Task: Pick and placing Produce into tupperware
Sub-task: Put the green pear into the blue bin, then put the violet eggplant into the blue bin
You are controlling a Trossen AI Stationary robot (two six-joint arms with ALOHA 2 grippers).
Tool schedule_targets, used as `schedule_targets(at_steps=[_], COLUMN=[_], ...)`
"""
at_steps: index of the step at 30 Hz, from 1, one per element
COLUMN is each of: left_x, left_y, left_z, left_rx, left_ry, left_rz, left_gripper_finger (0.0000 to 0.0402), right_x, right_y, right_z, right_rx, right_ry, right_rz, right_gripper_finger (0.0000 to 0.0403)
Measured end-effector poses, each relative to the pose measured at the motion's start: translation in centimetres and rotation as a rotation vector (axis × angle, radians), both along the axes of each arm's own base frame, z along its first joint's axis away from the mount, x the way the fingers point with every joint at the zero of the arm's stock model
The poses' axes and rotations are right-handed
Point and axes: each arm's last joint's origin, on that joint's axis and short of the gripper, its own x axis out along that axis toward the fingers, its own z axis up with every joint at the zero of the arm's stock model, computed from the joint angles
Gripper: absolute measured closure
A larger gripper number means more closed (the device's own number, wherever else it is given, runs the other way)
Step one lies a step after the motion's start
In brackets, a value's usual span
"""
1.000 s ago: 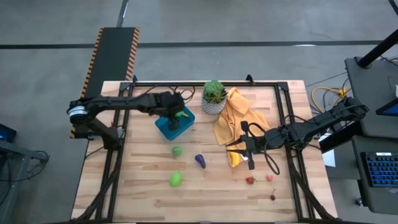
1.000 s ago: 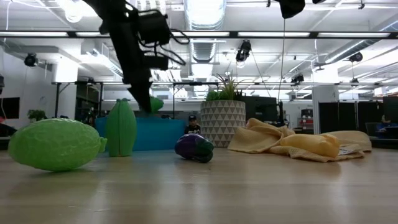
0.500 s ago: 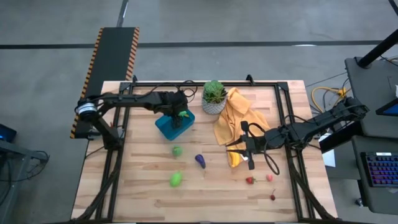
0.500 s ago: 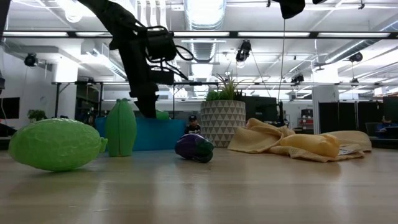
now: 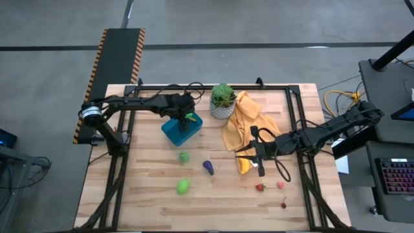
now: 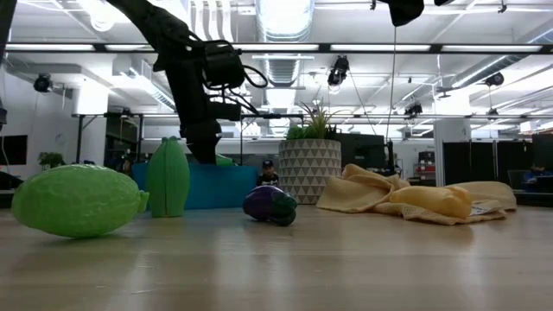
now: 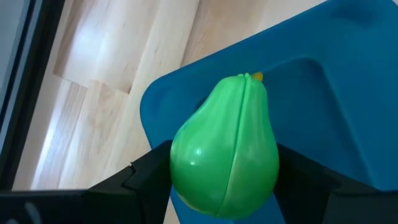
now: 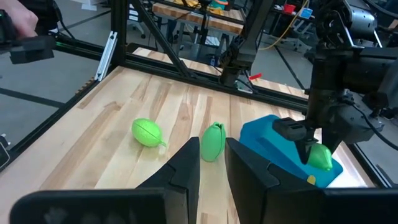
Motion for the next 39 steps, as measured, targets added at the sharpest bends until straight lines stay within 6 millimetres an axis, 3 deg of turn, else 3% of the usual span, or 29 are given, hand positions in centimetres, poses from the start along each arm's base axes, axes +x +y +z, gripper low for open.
schedule_targets(at_steps=[13, 21, 27, 35, 39], left_x=[0.0, -0.2, -0.6, -0.3, 0.1], left_y=[0.0, -0.6, -2.7, -7.1, -9.3], left_z=[0.0, 1.0, 4.3, 9.1, 9.7], left_rx=[0.012, 0.013, 0.046, 0.029, 0.09], left_ry=[0.005, -0.027, -0.159, -0.495, -0.524], left_rz=[0.003, -0.04, -0.119, -0.341, -0.5], left_gripper_finger=[0.0137, 0.0132, 0.0132, 0.0132, 0.0132], right_x=[0.0, 0.0, 0.0, 0.0, 0.0], right_y=[0.0, 0.0, 0.0, 0.0, 0.0], right_z=[0.0, 0.0, 0.0, 0.0, 0.0], right_rx=[0.0, 0.0, 0.0, 0.006, 0.008], right_ry=[0.0, 0.0, 0.0, 0.0, 0.0], right_rz=[0.0, 0.0, 0.0, -0.001, -0.001], right_gripper_finger=[0.0335, 0.0335, 0.0335, 0.0335, 0.0335])
